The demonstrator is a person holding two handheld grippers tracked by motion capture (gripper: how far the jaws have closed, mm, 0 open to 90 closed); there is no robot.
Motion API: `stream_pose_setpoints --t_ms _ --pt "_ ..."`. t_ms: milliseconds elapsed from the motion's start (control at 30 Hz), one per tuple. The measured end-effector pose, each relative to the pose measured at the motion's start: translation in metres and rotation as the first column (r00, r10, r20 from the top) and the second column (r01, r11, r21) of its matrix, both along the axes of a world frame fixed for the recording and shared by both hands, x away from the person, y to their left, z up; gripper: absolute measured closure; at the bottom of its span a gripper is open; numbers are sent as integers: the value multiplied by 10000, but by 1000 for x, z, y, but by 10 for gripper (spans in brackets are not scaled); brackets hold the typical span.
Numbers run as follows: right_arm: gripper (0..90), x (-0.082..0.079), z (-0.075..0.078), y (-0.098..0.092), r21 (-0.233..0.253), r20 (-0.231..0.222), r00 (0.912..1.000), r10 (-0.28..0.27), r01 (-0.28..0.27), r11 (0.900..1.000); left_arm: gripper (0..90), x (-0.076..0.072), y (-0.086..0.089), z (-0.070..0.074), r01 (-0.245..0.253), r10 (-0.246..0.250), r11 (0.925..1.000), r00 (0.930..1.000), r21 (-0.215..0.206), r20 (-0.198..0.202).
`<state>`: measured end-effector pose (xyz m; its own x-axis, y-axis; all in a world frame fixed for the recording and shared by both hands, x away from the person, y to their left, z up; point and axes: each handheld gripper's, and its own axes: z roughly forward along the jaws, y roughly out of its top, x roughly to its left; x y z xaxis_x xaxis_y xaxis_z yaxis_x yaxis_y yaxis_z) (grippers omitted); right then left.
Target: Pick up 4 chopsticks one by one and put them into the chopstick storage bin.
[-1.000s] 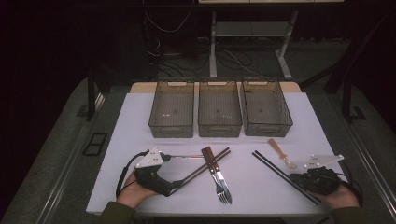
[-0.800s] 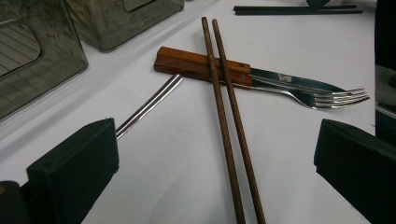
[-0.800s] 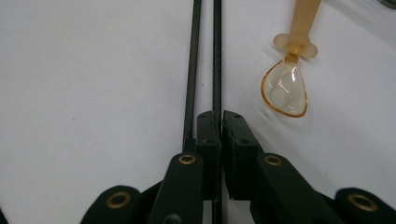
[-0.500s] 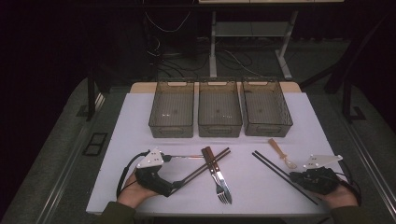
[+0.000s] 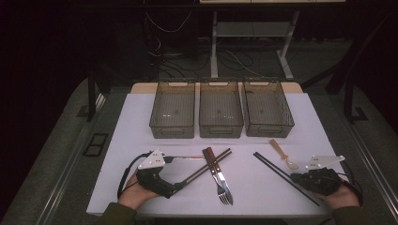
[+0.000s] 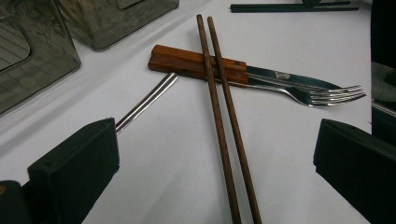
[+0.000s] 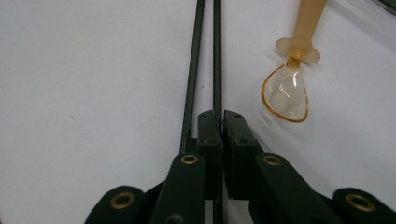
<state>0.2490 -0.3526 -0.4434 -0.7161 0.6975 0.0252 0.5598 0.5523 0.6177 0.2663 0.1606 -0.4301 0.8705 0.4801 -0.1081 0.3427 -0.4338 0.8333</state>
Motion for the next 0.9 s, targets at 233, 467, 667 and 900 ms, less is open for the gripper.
stream_pose_setpoints --t_ms 233,467,667,900 --pt "865 1 1 0 76 -77 10000 -33 34 10000 0 0 0 0 68 -68 10000 10000 45 -14" --pt "865 1 5 0 322 -75 9999 139 -136 9994 0 0 0 0 75 -75 10000 10000 25 -32" --pt "865 0 11 -2 528 -21 10000 87 -86 9986 0 0 0 0 94 -94 9999 10000 37 -29" --pt "865 -3 24 -5 692 333 9994 106 -129 9975 0 0 0 0 121 -121 9999 9999 53 -23"
